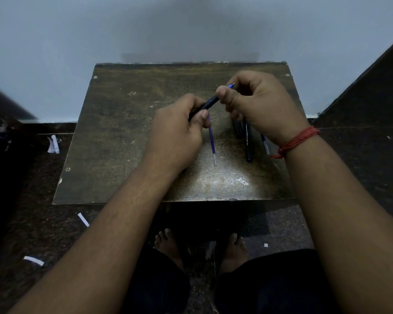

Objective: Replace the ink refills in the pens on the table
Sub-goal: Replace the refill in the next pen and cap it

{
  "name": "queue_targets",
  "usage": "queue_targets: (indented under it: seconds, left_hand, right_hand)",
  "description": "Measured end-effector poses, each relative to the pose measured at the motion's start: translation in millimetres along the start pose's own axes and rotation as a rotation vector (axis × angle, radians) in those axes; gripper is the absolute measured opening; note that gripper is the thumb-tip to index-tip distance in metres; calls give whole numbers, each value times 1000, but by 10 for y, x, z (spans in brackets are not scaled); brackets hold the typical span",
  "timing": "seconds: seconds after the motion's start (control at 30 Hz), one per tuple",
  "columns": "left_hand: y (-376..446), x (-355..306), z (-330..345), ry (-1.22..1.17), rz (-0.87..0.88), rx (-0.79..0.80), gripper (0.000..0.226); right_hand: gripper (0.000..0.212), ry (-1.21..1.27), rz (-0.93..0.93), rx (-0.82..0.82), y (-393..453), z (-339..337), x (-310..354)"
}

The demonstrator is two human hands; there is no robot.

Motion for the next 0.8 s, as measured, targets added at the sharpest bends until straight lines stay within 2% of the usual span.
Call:
queue_targets:
  seconds: [0.07,0.17,0.3,0.63,0.8]
  left_hand:
    - [1,1,-2,5,-3,4,8]
    - [-8,-3,1,22,8,11,9]
    - [-2,-19,-5,55,26,-3,6]
    - [-15,-29,-16,110,53,-56,4]
    - [3,3,-47,128,35,-62,5]
  right_hand:
    - [6,76,-41,45,-10,21,17]
    - [7,87,-70,49,-15,19,57]
    - [5,14,-24,15,-20,16,79]
    - [21,-70,62,-42,-6,46,113]
    - [14,-51,117,-64,-5,106,104]
Point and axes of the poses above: each hand's wrist, its own y-axis towards the middle knuckle, its own z-axis out of the palm, x = y × z, the point moved 5 cm from there along y, towards the middle knuckle, and after that the axes turned 2 degrees about -z, right-handed, at the moved point
